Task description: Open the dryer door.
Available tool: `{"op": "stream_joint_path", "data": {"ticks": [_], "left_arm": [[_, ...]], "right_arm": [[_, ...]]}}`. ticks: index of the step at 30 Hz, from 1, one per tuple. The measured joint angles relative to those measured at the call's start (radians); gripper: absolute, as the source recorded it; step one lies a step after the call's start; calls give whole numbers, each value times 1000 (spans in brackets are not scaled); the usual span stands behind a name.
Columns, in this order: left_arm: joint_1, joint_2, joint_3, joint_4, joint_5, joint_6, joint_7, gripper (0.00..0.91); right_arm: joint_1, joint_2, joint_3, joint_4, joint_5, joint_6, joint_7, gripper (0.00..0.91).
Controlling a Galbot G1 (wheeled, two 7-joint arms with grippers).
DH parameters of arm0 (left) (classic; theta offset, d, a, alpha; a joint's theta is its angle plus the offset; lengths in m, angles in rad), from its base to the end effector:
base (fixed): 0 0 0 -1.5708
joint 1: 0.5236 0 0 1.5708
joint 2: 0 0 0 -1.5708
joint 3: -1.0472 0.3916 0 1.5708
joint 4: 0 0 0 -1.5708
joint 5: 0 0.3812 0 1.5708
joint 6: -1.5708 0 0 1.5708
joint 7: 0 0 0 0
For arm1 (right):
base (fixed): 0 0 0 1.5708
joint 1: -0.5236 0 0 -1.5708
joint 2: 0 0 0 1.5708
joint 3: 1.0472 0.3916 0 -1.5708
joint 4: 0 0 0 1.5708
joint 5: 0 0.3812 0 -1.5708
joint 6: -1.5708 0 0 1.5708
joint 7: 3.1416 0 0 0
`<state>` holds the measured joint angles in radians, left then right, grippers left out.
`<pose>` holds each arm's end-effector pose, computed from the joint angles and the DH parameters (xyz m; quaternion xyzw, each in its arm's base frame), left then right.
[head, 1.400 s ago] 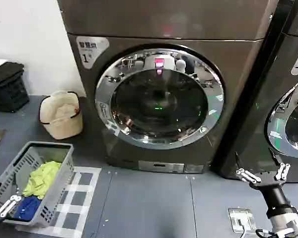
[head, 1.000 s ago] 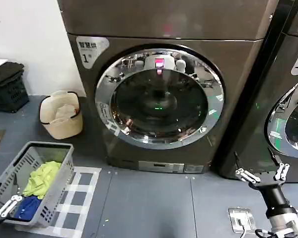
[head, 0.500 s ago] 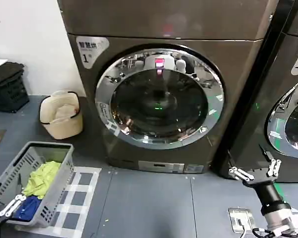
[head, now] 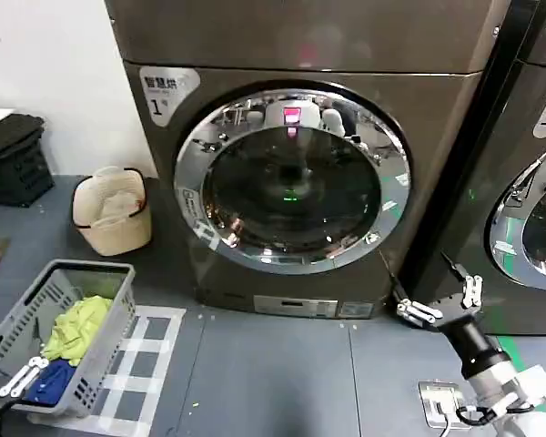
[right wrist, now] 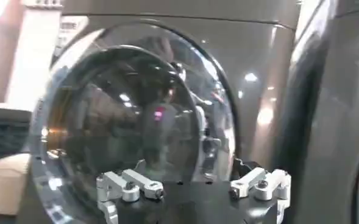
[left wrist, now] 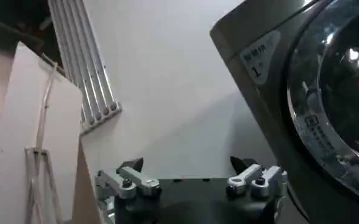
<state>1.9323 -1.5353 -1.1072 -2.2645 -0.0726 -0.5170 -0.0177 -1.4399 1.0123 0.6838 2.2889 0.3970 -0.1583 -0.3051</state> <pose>0.0449 0.1666 -0.2792 -0.1491 0.9480 0.2234 0.1708 0.2254 -0.1134 -0.1963 -0.2547 0.9593 -0.1026 0.0652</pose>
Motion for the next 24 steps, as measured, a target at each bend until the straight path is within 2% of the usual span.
{"op": "stream_joint_path", "data": {"ticks": [7,19,24], "left_arm": [[0,-1,0,-2,1,1,1,907],[-2,-2,0,-4,3,3,4,907],[-2,-3,3,-4,8,4,5,907]], "right_arm": [[86,-65,-77,-36,59,-24,-1,907],[202,-139,-221,-73,140,-122,33,907],[257,-163,-278,-99,148,-122,41,907]]}}
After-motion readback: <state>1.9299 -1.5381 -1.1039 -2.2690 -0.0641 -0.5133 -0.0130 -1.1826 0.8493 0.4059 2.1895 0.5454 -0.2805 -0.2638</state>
